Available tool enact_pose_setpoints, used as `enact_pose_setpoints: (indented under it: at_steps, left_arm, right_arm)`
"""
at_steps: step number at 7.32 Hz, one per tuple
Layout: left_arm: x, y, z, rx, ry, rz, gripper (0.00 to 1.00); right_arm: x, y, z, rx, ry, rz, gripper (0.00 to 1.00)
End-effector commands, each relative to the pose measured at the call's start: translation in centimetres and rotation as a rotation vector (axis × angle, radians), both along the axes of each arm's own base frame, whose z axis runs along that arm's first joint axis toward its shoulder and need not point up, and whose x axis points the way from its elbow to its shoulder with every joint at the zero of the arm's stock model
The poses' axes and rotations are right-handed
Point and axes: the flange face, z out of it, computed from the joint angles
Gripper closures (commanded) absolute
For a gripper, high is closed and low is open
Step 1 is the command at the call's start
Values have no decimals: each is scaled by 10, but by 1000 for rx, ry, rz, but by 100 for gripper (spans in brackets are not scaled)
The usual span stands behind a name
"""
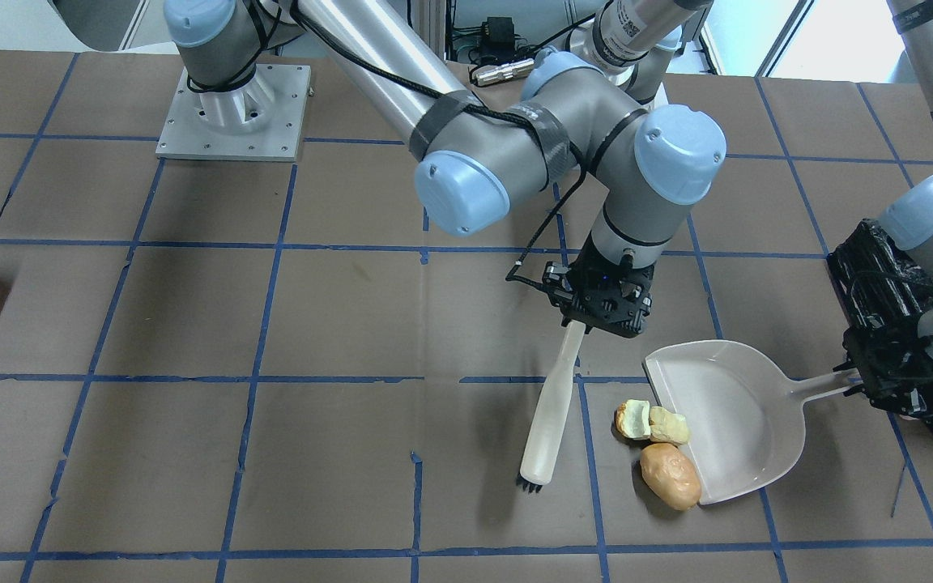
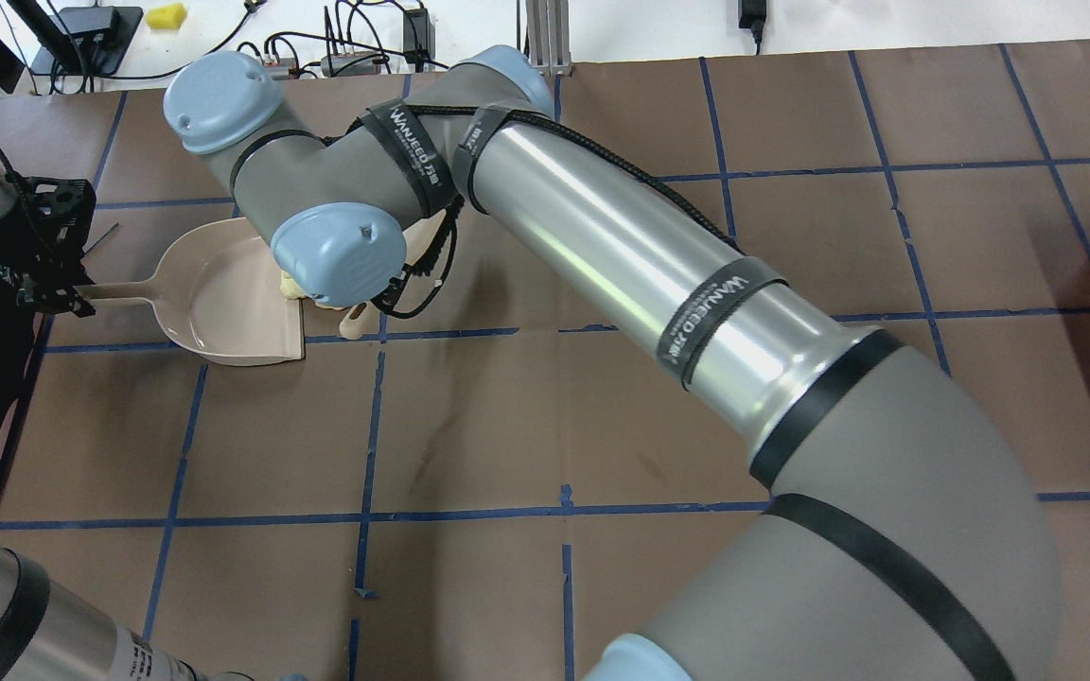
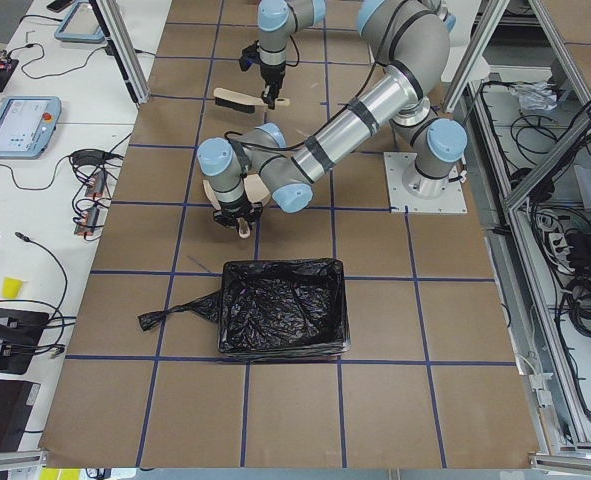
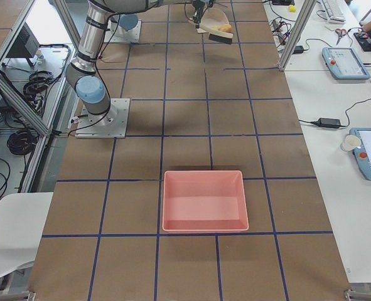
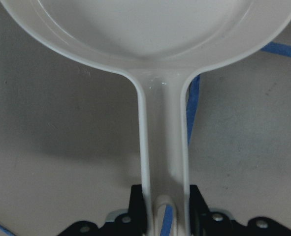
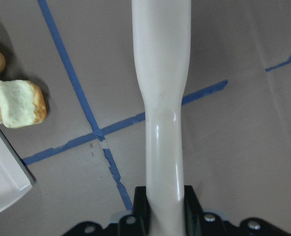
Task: Sweep and dump trash in nearest bin
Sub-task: 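Sweep the potato and bread into the dustpan with the right gripper's brush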
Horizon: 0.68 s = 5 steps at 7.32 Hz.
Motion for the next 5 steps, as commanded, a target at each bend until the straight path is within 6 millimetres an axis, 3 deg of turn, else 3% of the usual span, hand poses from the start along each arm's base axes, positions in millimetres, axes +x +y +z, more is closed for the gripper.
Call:
enact_pose_setpoints:
  at_steps: [1,3,5]
  left_arm:
    - [-1,0,0,-1,1,-2,88]
    - [-1,0,1,-3,0,-2,88]
    - [-2,0,1,-4,1,-2,88]
  right_arm:
    - [37,6,-45,12,17,83,100]
    - [68,11,-76,9,23,181,100]
    - [84,4,-88,14,-48,413,100]
